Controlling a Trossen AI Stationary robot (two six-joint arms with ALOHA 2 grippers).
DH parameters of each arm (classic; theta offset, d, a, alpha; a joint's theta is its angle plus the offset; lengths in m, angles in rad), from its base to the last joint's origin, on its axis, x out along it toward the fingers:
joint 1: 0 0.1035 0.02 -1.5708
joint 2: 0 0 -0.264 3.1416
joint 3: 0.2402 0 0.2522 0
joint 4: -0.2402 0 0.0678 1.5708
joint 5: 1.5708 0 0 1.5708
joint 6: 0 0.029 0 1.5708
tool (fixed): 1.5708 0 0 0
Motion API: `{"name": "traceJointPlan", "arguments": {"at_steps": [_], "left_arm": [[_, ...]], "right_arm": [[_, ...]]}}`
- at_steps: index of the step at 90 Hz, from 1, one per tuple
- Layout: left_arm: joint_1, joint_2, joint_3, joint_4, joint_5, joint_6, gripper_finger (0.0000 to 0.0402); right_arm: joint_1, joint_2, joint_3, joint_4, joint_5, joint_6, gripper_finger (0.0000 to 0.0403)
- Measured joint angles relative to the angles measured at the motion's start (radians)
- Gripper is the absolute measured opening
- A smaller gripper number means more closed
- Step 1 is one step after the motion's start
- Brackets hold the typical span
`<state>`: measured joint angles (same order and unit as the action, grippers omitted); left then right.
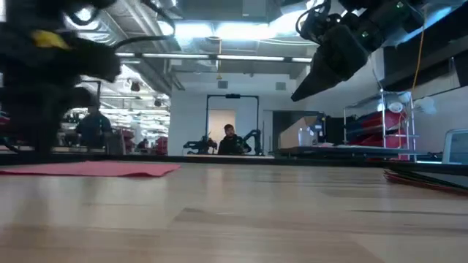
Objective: Organize paper
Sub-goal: Move the red paper to the top left of the table
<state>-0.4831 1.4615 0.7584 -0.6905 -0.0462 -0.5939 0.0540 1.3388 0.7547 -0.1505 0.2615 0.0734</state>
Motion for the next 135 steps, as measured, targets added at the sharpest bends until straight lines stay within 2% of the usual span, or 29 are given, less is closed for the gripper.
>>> {"name": "traceJointPlan", "arguments": {"at_steps": [12, 35, 59, 107, 135], "left_arm": [[-0.035, 0.044, -0.033, -0.001, 0.006, -0.068, 0.0000], [-0.002, 0.059, -0.085, 0.014, -0.034, -0.191, 0.0000], [0.057, 0.052, -0.090, -0.007, -0.081, -0.221, 0.0000], [0.092, 0.019, -0.097, -0.087, -0.180, -0.285, 0.0000], [0.155, 0.017, -0.098, -0.092, -0.210, -0.253, 0.0000]], "right_arm": [[0.000, 0.000, 0.000, 0.000, 0.000, 0.000, 0.0000], [0.000, 0.000, 0.000, 0.000, 0.000, 0.000, 0.0000], [-0.002, 0.000, 0.001, -0.003, -0.002, 0.000, 0.0000], [-0.002, 0.000, 0.000, -0.008, -0.011, 0.000, 0.0000], [-0.002, 0.000, 0.000, -0.009, -0.011, 0.000, 0.0000]]}}
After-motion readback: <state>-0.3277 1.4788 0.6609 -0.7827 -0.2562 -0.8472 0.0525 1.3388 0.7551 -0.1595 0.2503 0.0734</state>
